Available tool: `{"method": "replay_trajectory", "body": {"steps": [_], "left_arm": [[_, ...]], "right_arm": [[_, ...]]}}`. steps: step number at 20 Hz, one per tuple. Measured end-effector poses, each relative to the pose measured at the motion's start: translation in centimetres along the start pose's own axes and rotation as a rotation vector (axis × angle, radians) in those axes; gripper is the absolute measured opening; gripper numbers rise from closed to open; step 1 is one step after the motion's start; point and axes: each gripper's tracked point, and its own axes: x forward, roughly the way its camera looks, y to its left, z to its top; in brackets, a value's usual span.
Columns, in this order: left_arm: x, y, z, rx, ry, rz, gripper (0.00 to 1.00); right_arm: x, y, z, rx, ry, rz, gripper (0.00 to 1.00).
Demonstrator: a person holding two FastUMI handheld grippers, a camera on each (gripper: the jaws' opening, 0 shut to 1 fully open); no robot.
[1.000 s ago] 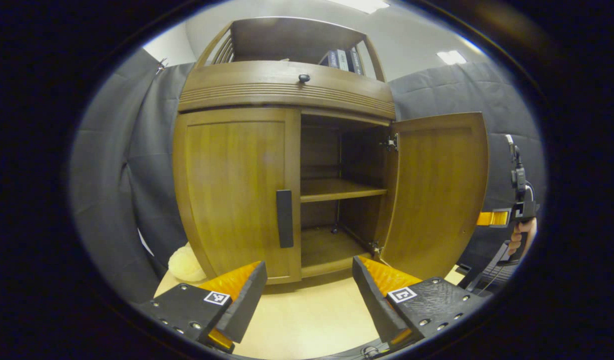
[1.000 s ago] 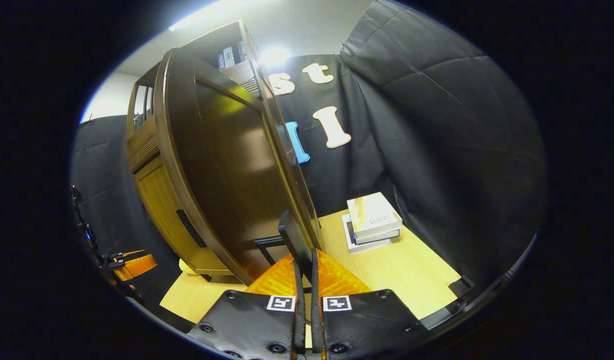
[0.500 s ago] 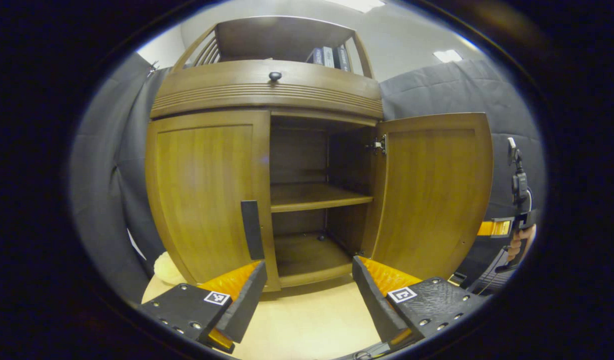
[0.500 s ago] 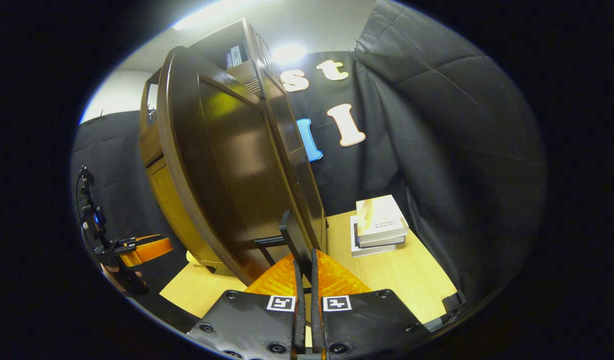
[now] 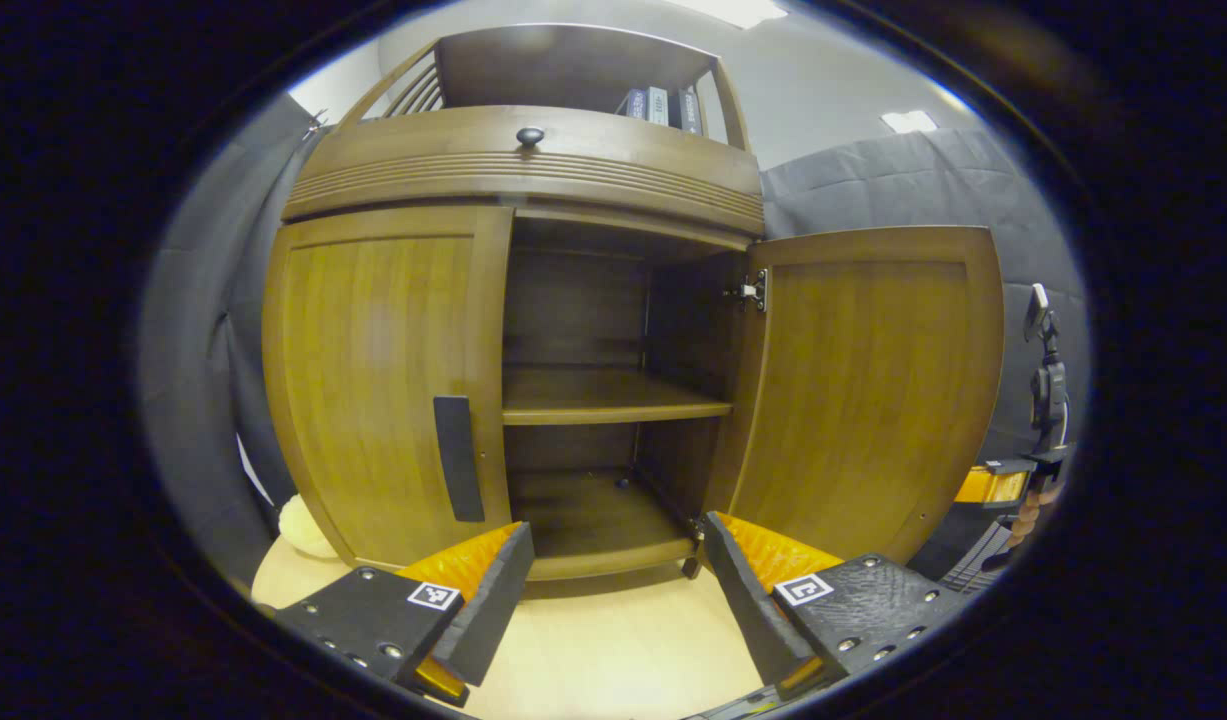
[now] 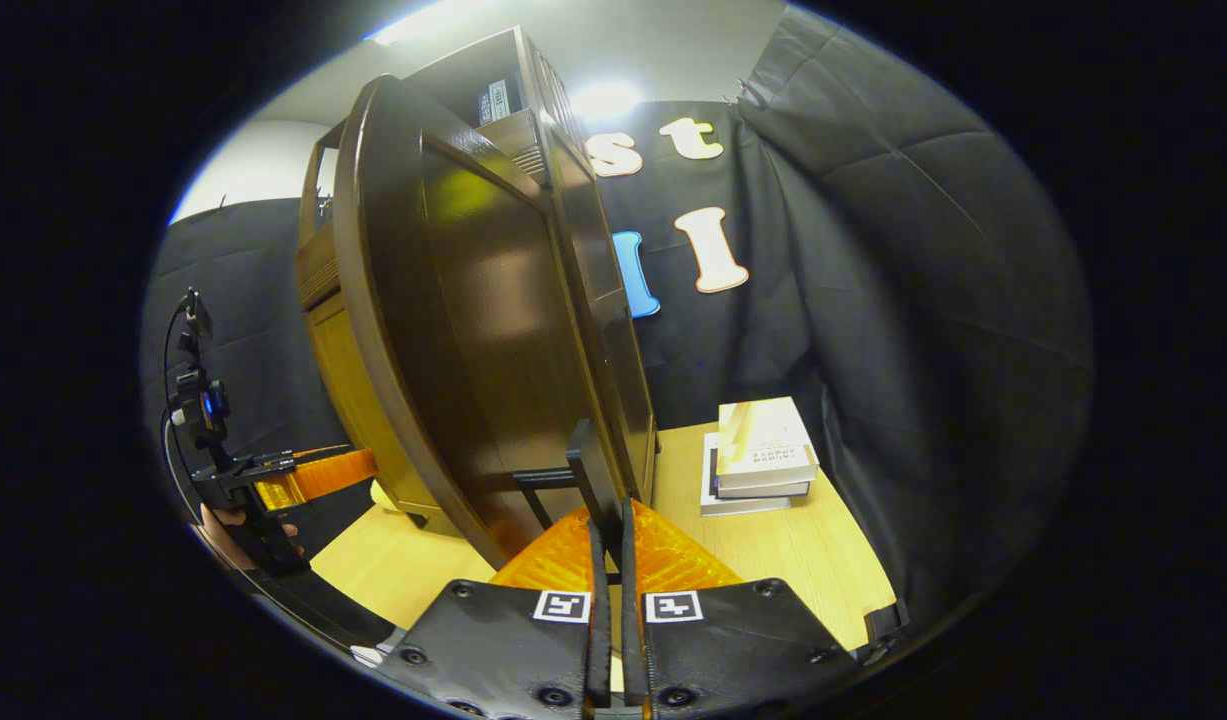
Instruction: Open the right door of the double-door shoe cabinet with the right hand, and open the left door with the left hand.
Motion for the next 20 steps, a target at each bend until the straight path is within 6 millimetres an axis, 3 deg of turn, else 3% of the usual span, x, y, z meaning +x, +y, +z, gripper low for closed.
{"method": "replay_trajectory", "body": {"steps": [2, 4, 7, 10, 12, 15, 17, 20], "left_arm": [[0.1, 0.1, 0.2, 0.019, -0.003, -0.041, 1.0], [-0.1, 0.6, 0.0, 0.023, -0.001, -0.078, 1.0], [-1.1, 1.8, -0.5, 0.011, 0.005, -0.122, 1.0], [-2.7, 4.2, -0.9, 0.044, 0.004, -0.118, 1.0], [-3.7, 5.7, -1.6, 0.05, 0.007, -0.113, 1.0], [-4.9, 8.5, -2.5, 0.027, 0.013, -0.08, 1.0], [-5.4, 10.4, -2.3, 0.0, 0.001, -0.055, 1.0], [-5.6, 12.8, -1.5, 0.009, -0.021, -0.017, 1.0]], "right_arm": [[-1.0, 0.1, 0.2, 0.013, -0.021, -0.04, 0.02], [-2.5, 0.3, 0.2, 0.011, -0.051, -0.087, 0.06], [-5.2, -0.8, 0.6, 0.047, -0.106, -0.21, 0.0], [-8.0, -1.4, 0.8, 0.073, -0.147, -0.311, 0.02], [-9.6, -0.3, 1.0, 0.073, -0.167, -0.349, 0.0], [-11.0, 2.1, 2.4, 0.051, -0.197, -0.382, 0.55], [-10.9, 4.3, 1.8, 0.015, -0.216, -0.391, 0.92], [-11.4, 8.0, 2.3, -0.006, -0.249, -0.373, 0.92]]}}
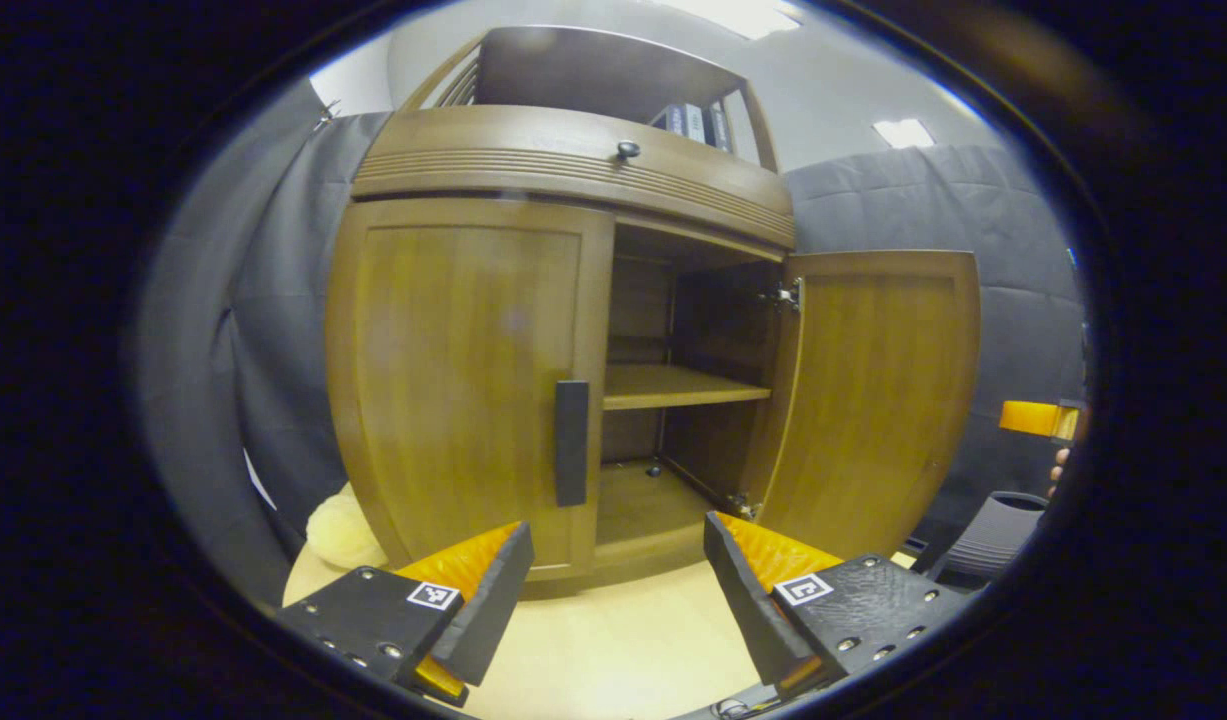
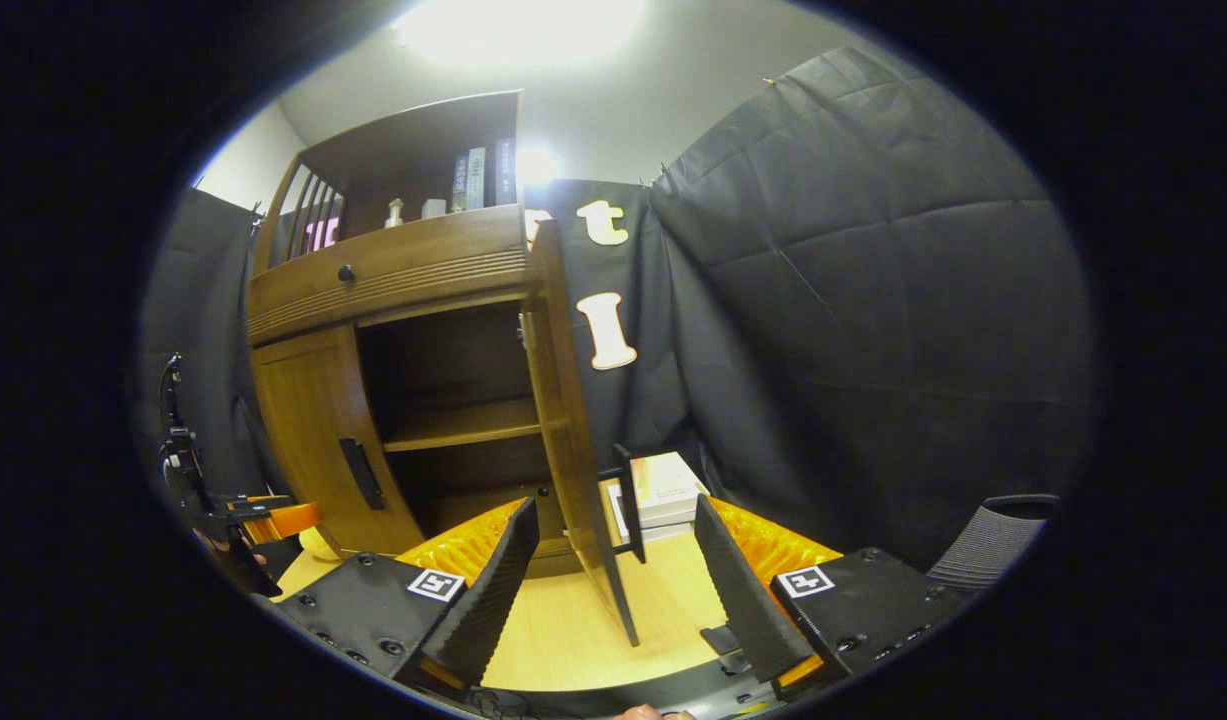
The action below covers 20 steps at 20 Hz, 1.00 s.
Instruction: Open the right door of the double-door shoe cabinet with the right hand, and open the left door with the left hand.
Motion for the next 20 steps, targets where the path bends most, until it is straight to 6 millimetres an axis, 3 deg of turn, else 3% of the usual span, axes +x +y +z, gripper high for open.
{"method": "replay_trajectory", "body": {"steps": [3, 4, 6, 7, 10, 15, 20], "left_arm": [[0.3, 1.6, 1.0, 0.013, -0.007, 0.03, 1.0], [0.8, 2.0, 1.3, 0.009, -0.01, 0.044, 0.95], [1.9, 2.4, 1.7, -0.009, -0.022, 0.062, 1.0], [2.7, 2.4, 1.8, -0.019, -0.022, 0.071, 1.0], [5.7, 2.6, 2.2, -0.021, -0.032, 0.099, 1.0], [11.4, 3.4, 2.9, -0.019, -0.031, 0.178, 1.0], [14.8, 4.1, 3.3, -0.004, -0.03, 0.257, 1.0]], "right_arm": [[-0.4, 3.4, -0.4, -0.001, 0.005, 0.041, 0.98], [-0.3, 4.1, -1.0, -0.011, 0.028, 0.051, 0.98], [0.2, 5.4, -1.5, -0.021, 0.048, 0.073, 0.98], [-1.0, 5.7, -2.6, -0.011, 0.049, 0.079, 0.98], [0.9, 7.3, -3.4, 0.01, 0.07, 0.119, 0.98], [4.3, 7.4, -4.4, -0.083, 0.103, 0.148, 0.98], [6.8, 9.7, -4.9, -0.109, 0.108, 0.249, 0.93]]}}
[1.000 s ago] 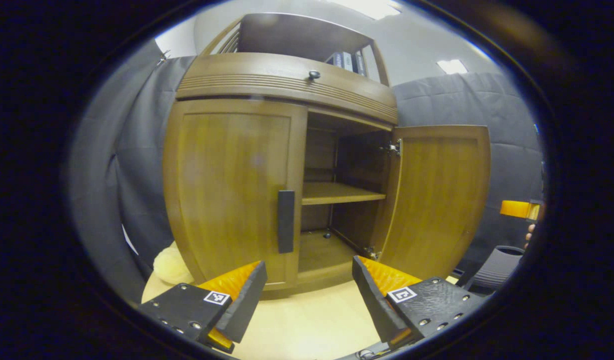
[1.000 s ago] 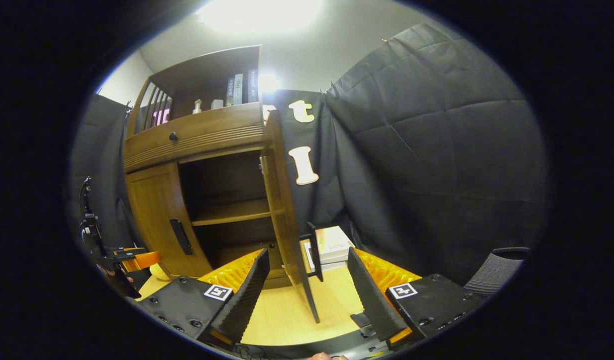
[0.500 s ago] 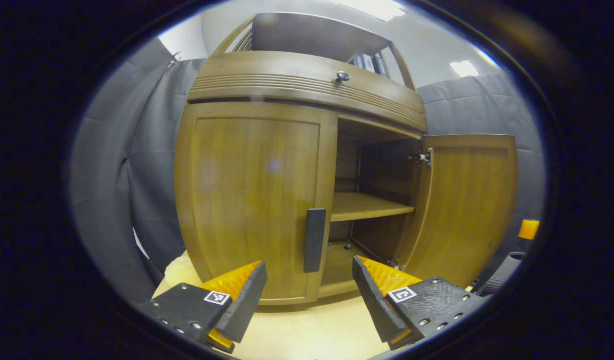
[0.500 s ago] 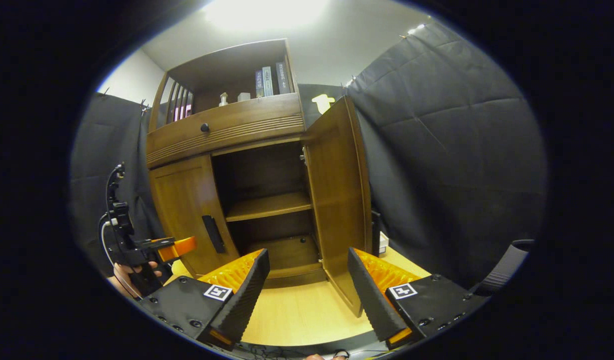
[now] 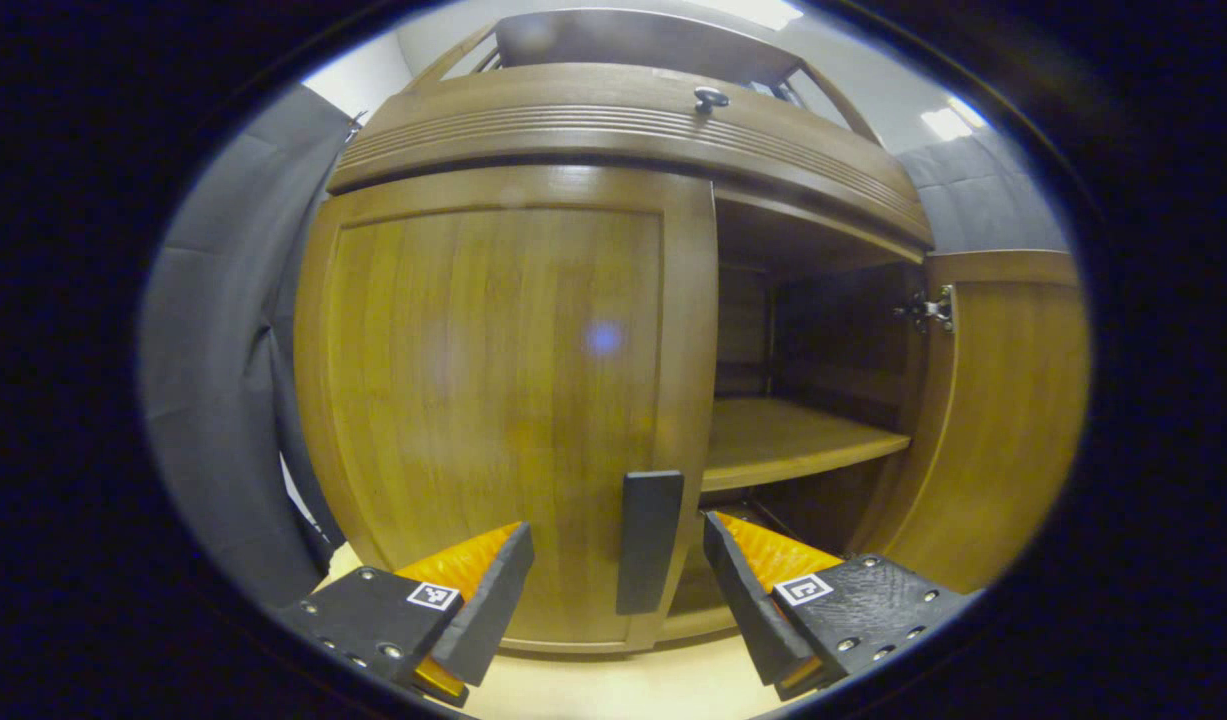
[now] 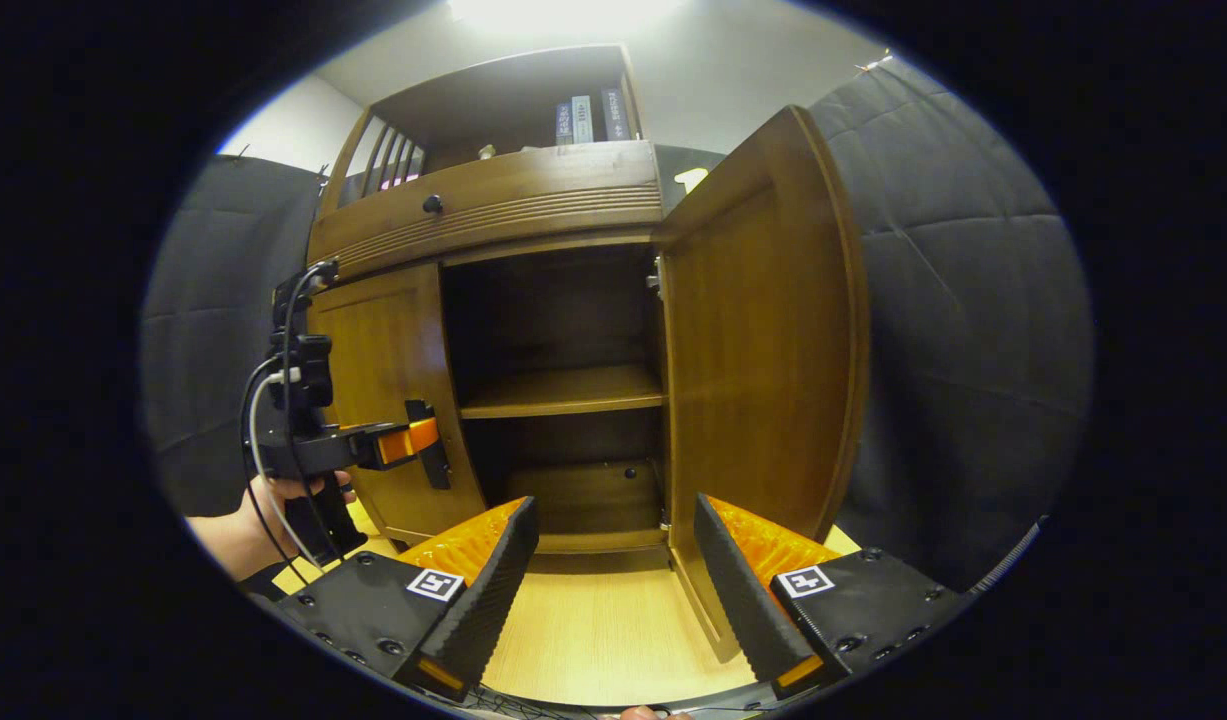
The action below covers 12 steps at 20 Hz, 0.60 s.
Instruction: Open the right door of the double-door shoe cabinet with the right hand, and open the left door with the left hand.
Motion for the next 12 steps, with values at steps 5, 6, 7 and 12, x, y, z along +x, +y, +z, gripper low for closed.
{"method": "replay_trajectory", "body": {"steps": [5, 6, 7, 12], "left_arm": [[1.8, -0.4, -0.6, 0.021, 0.013, 0.031, 0.79], [2.4, -0.6, -0.8, 0.03, 0.014, 0.036, 0.72], [2.7, -0.9, -0.9, 0.035, 0.019, 0.032, 0.65], [2.8, -1.7, -1.2, 0.046, -0.015, 0.079, 0.29]], "right_arm": [[2.8, 0.3, 0.4, -0.033, -0.011, 0.064, 0.93], [3.2, 0.3, 0.3, -0.036, -0.01, 0.074, 0.93], [3.5, 0.4, 0.0, -0.04, -0.01, 0.083, 0.93], [5.3, 0.8, 0.1, -0.063, -0.017, 0.124, 0.92]]}}
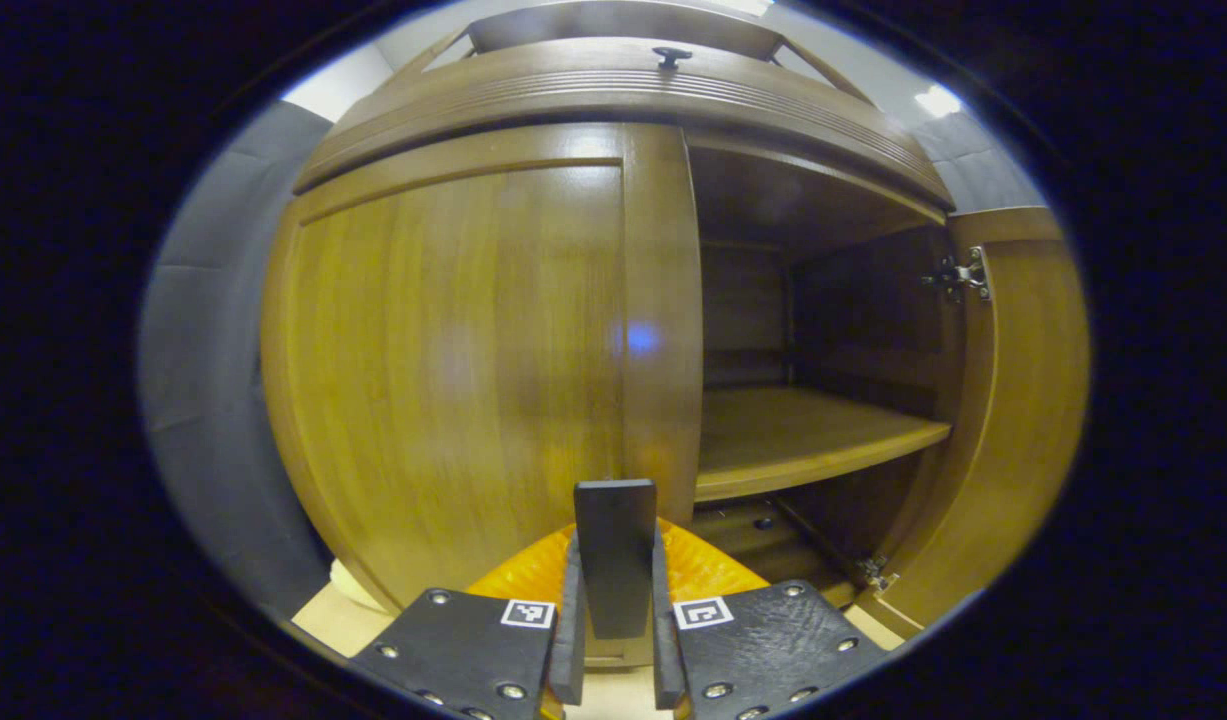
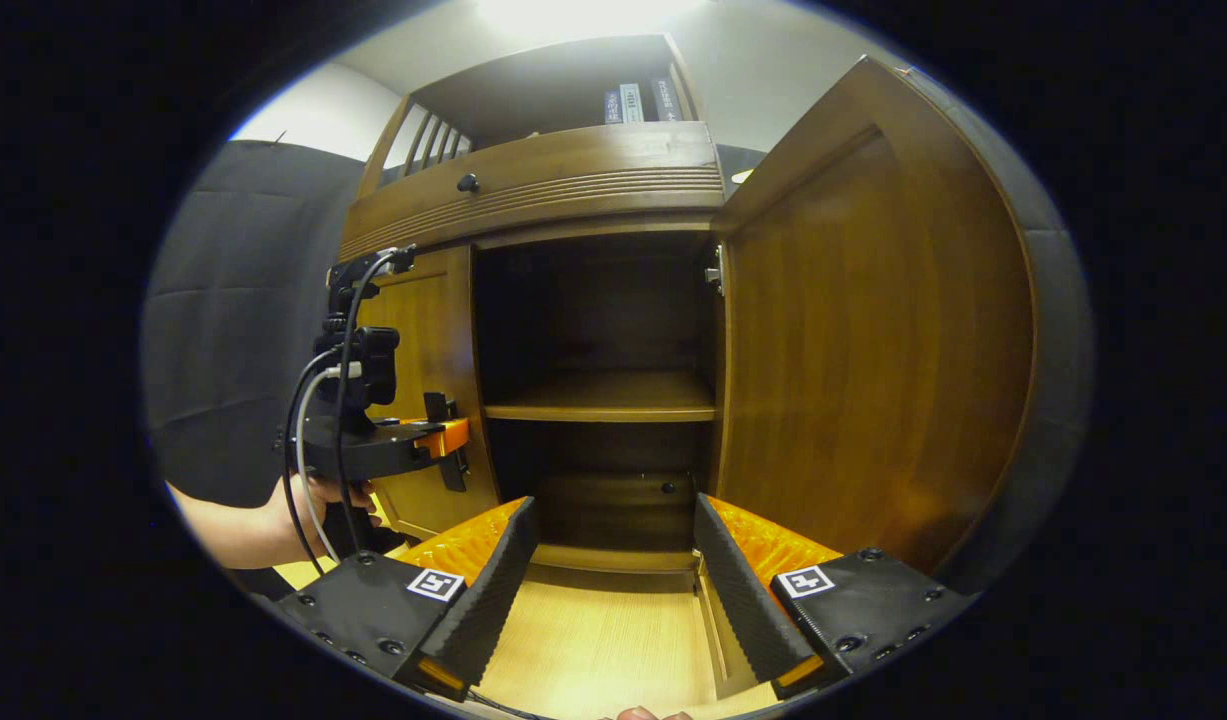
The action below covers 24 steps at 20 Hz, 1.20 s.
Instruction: Open the right door of the double-door shoe cabinet with the right hand, and open the left door with the left hand.
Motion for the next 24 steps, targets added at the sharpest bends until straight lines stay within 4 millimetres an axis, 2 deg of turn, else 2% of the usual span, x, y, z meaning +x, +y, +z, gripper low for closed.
{"method": "replay_trajectory", "body": {"steps": [4, 6, 7, 8, 14, 19, 24], "left_arm": [[-0.1, -0.5, -0.4, -0.029, 0.017, -0.022, 0.17], [0.4, -0.5, -0.3, -0.022, 0.014, -0.026, 0.12], [0.5, -0.5, -0.3, -0.015, 0.013, -0.031, 0.08], [-0.1, -0.2, -0.5, -0.014, 0.018, -0.033, 0.05], [-0.5, -0.1, -0.4, -0.01, 0.033, -0.06, 0.05], [-2.8, 0.4, -0.5, -0.017, 0.035, -0.101, 0.05], [-4.0, 0.4, 0.3, -0.017, 0.033, -0.164, 0.05]], "right_arm": [[0.5, -0.5, -0.2, 0.019, 0.009, -0.012, 0.92], [0.5, -0.8, -0.5, 0.027, 0.023, -0.029, 1.0], [0.4, -0.8, -0.5, 0.027, 0.031, -0.04, 1.0], [0.3, -0.9, -0.6, 0.025, 0.036, -0.051, 0.92], [-1.5, -1.0, -0.2, 0.014, 0.01, -0.119, 0.92], [-3.7, -0.3, -0.7, 0.032, 0.013, -0.162, 0.92], [-4.6, 0.9, -1.2, 0.066, 0.026, -0.185, 0.92]]}}
